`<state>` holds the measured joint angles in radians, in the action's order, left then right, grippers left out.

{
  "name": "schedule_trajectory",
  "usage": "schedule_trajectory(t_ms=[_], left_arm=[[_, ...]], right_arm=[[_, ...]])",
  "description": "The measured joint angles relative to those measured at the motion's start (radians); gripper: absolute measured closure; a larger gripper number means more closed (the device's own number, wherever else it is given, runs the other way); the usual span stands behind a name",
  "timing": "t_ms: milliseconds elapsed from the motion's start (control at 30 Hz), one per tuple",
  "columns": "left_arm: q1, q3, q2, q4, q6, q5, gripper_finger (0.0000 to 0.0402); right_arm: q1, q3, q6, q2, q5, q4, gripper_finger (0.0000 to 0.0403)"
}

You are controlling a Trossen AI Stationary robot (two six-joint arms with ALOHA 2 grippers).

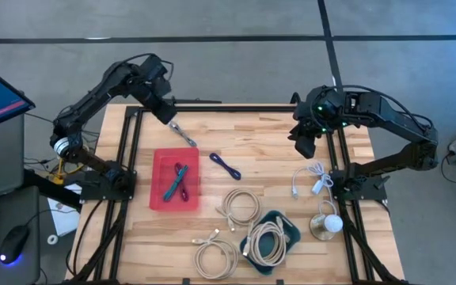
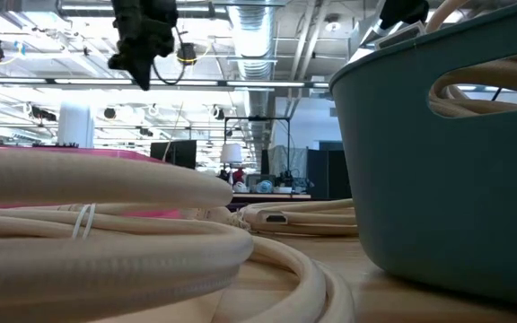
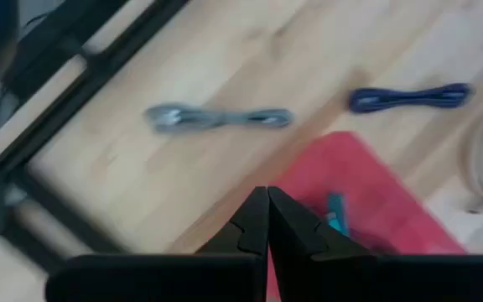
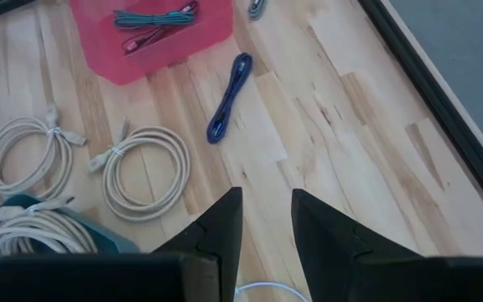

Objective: Pick & Place USB Port
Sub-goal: Put the gray charger cable into the red bin

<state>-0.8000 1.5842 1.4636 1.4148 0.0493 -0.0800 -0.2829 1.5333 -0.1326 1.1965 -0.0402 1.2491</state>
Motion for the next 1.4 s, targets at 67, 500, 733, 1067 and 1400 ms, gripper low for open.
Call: schedule_trajectory(t_ms=[67,500,733,1067,1400], left_arm=[[-0.035,-0.019,-0.025,0.003,0.002,0.003,0.0397],[-0.087,-0.288,-0.313,-0.046,0.471,0.004,0.0398],[0.017,-0.358,-0.318,-0.145,0.806,0.197,0.0395],[0.021,-0.573,-0.317,-0.374,1.189,0.349,0.0368],[0.027,-0.665,-0.316,-0.558,1.185,0.248,0.0279]], right_arm=[[0.000,0.000,0.000,0.000,0.000,0.000,0.0305],[-0.008,0.000,0.020,0.000,0.010,-0.001,0.0305],[-0.008,0.000,0.022,0.000,0.041,-0.010,0.0305],[-0.007,0.000,-0.026,0.000,0.041,-0.008,0.0305],[-0.007,0.000,-0.026,0.000,0.041,-0.008,0.0305]])
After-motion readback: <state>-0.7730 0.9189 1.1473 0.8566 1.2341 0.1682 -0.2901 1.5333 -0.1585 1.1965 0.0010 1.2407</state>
